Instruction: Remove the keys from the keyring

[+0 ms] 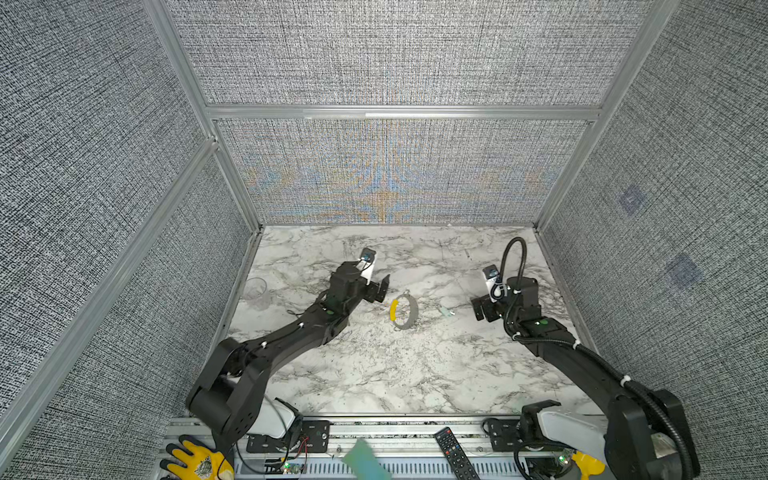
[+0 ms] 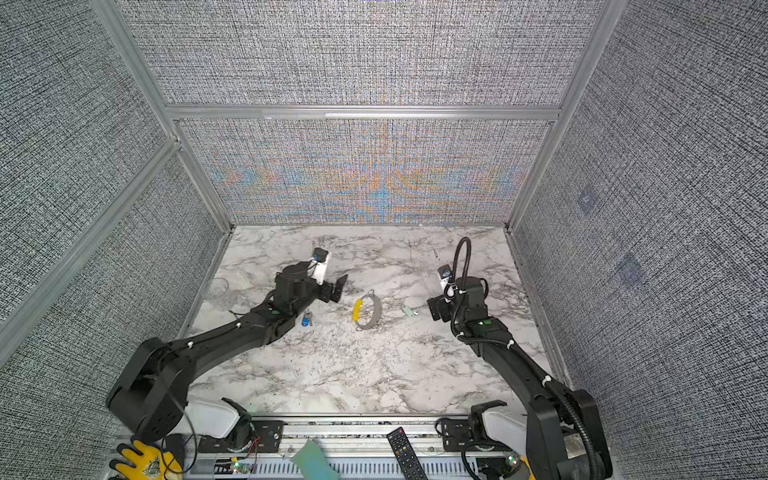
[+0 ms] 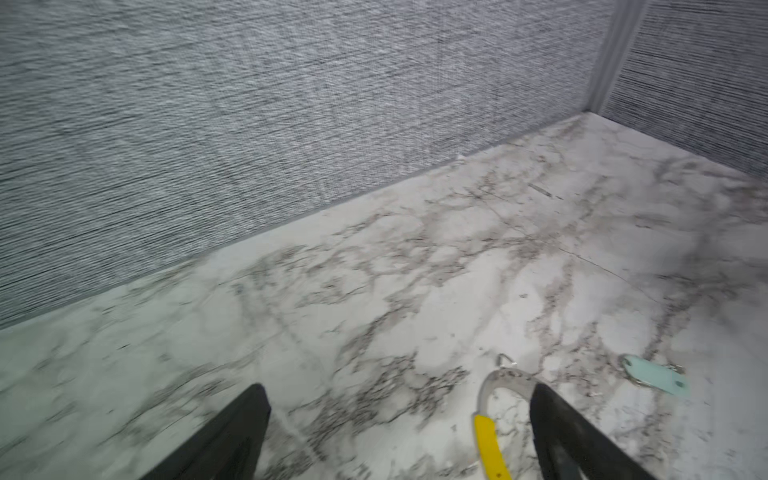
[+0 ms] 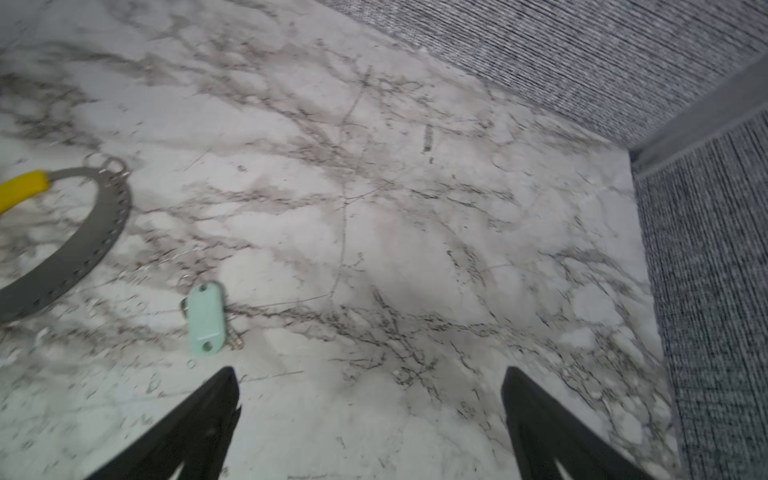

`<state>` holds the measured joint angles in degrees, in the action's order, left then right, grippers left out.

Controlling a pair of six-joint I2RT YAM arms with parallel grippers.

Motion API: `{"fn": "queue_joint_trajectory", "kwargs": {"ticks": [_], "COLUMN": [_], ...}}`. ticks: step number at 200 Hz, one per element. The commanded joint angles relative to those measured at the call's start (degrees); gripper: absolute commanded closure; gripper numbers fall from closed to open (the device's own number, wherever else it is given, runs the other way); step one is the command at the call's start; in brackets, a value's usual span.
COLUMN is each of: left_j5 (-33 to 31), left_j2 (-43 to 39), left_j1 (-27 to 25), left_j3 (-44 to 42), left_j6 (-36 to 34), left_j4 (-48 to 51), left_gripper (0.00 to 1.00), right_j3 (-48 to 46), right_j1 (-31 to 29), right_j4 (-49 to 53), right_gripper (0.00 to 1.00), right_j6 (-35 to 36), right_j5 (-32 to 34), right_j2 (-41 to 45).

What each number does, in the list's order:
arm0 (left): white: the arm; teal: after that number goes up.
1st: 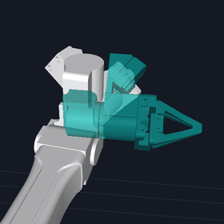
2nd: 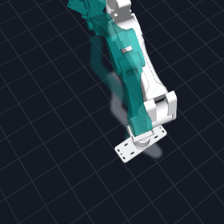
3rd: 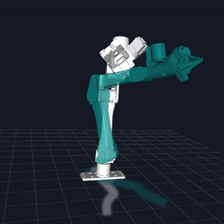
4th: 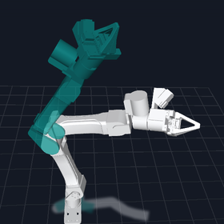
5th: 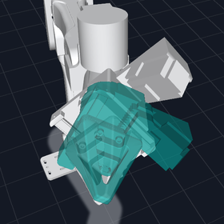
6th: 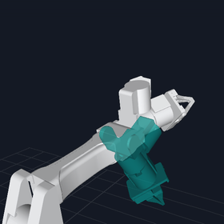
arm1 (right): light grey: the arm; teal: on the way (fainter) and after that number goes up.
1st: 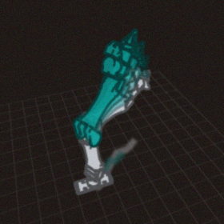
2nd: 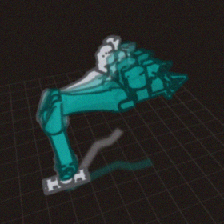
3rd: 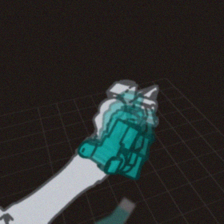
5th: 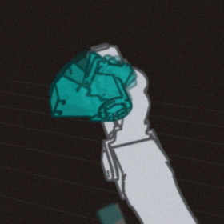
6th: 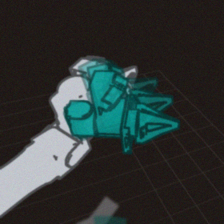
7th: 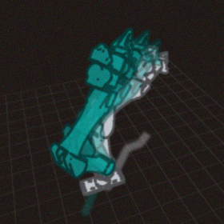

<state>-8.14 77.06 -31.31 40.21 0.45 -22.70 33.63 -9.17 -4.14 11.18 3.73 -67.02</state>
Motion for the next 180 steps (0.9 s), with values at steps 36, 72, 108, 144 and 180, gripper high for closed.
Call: {"fn": "queue_joint_trajectory", "kwargs": {"ticks": [36, 72, 108, 144, 180], "left_j5": [-14.7, -12.0, -4.9, -1.7, -0.4], "left_j2": [-21.2, -14.7, 1.7, 10.6, 11.4], "left_j1": [12.5, 23.4, 26.2, 27.2, 28.0], "left_j3": [-22.8, -30.2, -31.4, -32.8, -31.7], "left_j6": [-1.1, 1.5, -1.9, -2.2, -2.4], "left_j4": [-11.7, -27.3, -47.8, -58.8, -57.8], "left_gripper": [0.0, 0.01, 0.01, 0.0, 0.0], "right_j3": [-11.5, -15.6, -17.6, -18.0, -15.5], "right_j1": [5.9, 9.6, 9.8, 9.7, 9.9], "right_j4": [-35.0, -52.5, -56.9, -59.3, -55.0], "right_gripper": [0.01, 0.01, 0.01, 0.01, 0.01], "right_j6": [-8.1, -12.5, -10.2, -10.2, -11.7], "right_j5": [7.1, 4.3, -1.4, -0.7, 2.0], "right_j2": [-8.4, -17.9, -20.1, -21.2, -21.4]}}
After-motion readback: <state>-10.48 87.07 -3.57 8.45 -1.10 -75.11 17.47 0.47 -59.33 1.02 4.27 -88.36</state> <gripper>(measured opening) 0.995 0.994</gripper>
